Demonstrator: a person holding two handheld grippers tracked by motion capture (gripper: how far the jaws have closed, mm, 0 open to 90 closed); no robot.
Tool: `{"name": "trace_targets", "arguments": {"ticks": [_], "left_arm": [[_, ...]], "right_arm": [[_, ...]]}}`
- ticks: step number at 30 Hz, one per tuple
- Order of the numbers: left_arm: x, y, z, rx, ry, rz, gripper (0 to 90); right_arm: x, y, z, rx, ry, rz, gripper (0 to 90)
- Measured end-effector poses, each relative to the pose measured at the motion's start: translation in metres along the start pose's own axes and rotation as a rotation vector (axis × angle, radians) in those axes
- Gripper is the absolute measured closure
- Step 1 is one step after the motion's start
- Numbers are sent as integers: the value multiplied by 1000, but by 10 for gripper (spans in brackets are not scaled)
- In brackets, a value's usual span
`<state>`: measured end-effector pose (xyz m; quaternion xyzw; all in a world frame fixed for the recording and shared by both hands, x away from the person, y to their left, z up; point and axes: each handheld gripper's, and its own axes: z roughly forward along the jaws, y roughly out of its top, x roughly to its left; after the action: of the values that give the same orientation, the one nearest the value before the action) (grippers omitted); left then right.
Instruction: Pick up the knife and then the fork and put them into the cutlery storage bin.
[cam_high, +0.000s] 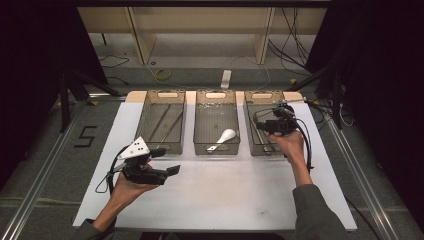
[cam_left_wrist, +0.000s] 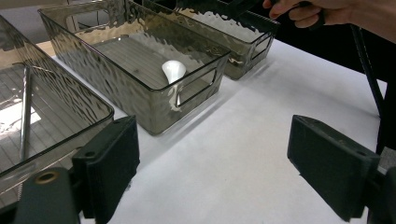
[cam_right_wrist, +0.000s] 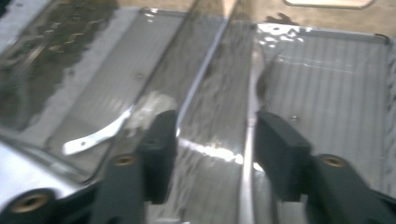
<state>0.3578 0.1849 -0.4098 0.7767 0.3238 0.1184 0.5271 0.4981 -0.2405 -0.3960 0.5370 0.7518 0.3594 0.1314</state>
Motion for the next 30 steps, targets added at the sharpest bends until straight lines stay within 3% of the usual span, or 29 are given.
{"name": "trace_targets", "arguments": {"ticks": [3, 6, 16, 30], "left_arm": [[0, 0, 0, 0, 1, -2, 163], [0, 0, 0, 2, -1, -6, 163], [0, -1, 1, 10, -7, -9, 163], [1, -1, 2, 15, -13, -23, 163]], "right_arm": [[8, -7, -9, -28, 7, -18, 409], [15, -17, -16, -68, 48, -20, 377], [40, -46, -33, -164, 112, -71, 332], [57, -78, -45, -219, 170, -118, 289]]}}
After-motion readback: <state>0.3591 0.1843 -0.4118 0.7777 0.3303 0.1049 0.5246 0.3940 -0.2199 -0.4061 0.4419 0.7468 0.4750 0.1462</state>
